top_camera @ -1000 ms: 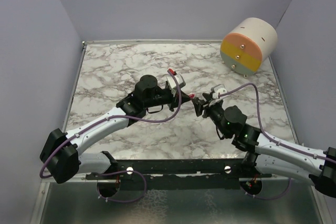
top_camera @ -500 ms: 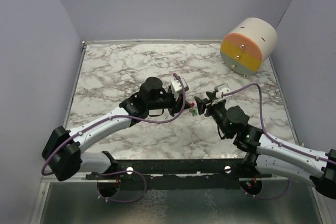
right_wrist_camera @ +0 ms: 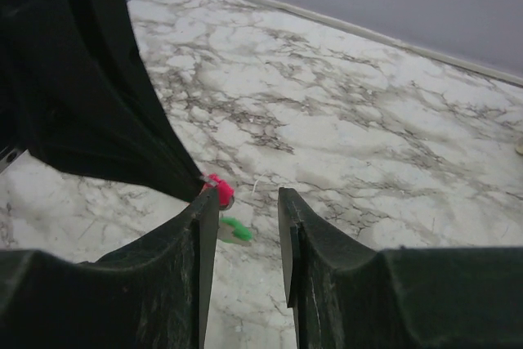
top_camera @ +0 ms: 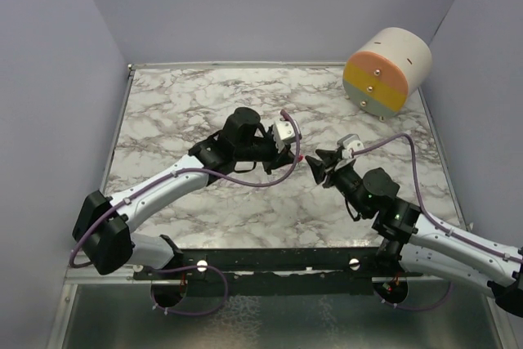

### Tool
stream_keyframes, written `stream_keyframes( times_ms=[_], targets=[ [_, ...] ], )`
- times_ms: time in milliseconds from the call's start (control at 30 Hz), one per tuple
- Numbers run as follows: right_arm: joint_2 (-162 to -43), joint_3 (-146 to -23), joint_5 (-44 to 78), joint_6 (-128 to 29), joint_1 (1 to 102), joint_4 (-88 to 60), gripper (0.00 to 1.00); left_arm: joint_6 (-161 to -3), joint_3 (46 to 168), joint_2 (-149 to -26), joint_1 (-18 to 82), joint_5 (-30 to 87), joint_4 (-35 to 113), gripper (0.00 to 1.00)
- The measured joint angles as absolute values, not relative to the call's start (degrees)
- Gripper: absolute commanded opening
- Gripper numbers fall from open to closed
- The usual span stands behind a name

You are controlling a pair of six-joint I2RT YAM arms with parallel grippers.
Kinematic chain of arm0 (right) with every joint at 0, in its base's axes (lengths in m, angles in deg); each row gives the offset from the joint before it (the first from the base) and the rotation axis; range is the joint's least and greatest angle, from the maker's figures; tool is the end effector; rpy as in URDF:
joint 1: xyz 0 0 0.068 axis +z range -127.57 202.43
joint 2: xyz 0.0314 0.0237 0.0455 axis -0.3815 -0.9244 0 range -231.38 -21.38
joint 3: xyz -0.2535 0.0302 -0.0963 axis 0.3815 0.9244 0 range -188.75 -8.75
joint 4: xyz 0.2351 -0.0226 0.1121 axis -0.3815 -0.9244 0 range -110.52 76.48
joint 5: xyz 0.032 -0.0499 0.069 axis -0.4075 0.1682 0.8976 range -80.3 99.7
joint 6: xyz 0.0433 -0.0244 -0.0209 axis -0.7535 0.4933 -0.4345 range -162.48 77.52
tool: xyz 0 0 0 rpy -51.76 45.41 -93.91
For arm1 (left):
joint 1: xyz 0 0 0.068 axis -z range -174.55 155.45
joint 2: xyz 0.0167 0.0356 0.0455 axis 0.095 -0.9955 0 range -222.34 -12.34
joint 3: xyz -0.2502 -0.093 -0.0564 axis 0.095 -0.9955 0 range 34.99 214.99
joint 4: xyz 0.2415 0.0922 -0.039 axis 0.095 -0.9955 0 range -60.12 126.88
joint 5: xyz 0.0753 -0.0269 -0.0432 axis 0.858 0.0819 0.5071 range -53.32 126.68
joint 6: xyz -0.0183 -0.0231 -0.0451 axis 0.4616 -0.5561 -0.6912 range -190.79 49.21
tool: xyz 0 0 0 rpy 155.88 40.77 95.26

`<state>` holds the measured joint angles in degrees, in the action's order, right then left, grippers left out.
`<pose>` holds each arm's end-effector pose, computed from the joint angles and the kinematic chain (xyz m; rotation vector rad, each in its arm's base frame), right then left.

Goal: Put the keys on the keyring

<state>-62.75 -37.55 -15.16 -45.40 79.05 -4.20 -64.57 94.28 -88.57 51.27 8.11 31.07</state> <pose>0.1116 0.1422 0.2872 -0.4270 1.5841 0.4463 0.2010 -0.2314 0.3153 1.1868 1.6557 -0.9336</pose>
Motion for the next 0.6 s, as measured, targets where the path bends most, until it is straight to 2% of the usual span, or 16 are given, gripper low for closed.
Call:
stream_keyframes(
  times_ms=[233, 600],
  targets=[
    [-62.2, -37.6, -7.9, -45.1, 79.0, -7.6, 0.31, -53.5, 99.7, -91.8, 46.5, -1.9, 23.7, 0.00],
    [-64.7, -37.7, -1.3, -42.1, 79.0, -8.4, 0.36, -38.2, 106.8, -97.3, 45.2, -11.4, 9.7, 0.00]
  ],
)
